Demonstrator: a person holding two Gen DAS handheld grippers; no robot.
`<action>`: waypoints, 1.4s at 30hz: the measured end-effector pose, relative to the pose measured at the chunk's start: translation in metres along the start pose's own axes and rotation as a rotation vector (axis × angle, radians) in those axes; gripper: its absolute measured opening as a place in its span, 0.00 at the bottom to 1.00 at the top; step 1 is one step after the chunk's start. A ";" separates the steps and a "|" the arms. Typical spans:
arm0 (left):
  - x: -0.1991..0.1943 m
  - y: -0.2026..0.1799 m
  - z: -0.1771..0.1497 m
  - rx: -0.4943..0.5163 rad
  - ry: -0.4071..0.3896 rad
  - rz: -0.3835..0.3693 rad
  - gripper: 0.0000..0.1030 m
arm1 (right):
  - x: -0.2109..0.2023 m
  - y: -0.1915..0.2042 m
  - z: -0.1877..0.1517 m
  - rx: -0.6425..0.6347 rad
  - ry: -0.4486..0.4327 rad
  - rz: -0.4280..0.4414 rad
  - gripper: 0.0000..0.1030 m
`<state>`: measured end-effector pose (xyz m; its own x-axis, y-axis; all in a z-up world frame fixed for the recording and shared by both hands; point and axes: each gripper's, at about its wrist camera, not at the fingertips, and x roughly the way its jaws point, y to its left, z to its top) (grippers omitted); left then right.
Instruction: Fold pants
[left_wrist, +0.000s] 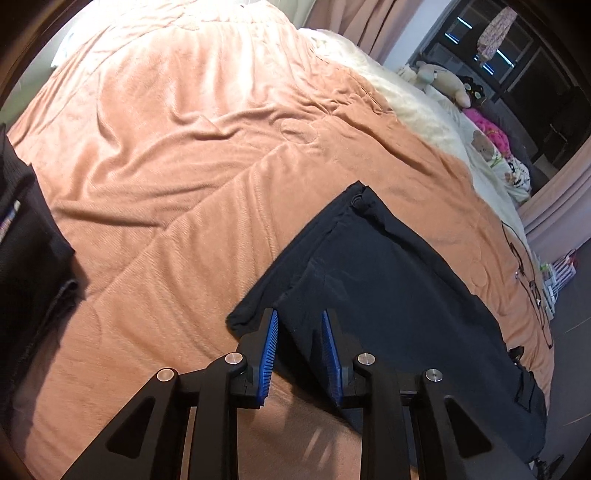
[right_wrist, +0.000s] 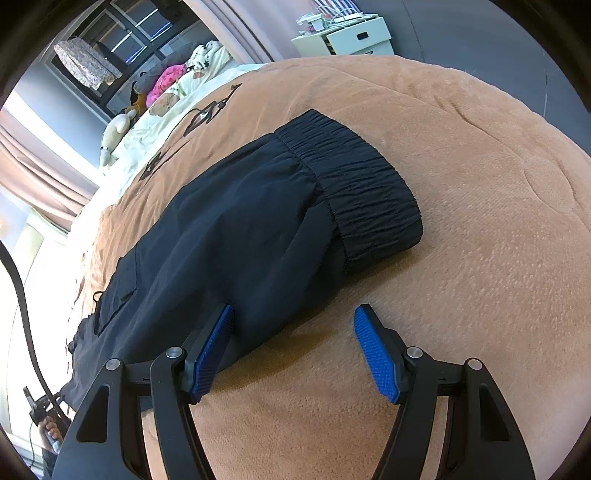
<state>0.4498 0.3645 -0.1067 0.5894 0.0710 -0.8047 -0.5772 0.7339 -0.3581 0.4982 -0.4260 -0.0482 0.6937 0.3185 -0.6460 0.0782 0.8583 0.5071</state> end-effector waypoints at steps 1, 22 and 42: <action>-0.002 0.000 0.001 0.000 -0.004 -0.003 0.26 | 0.000 0.000 0.000 -0.001 0.001 -0.001 0.65; 0.025 0.027 -0.019 -0.057 0.070 -0.006 0.61 | 0.003 -0.001 0.001 0.000 -0.001 -0.001 0.65; 0.049 0.013 -0.026 -0.064 0.026 -0.005 0.41 | 0.008 -0.032 0.001 0.160 -0.088 0.108 0.65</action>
<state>0.4563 0.3600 -0.1631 0.5776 0.0490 -0.8148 -0.6101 0.6892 -0.3910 0.5023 -0.4513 -0.0693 0.7634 0.3629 -0.5344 0.1082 0.7438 0.6596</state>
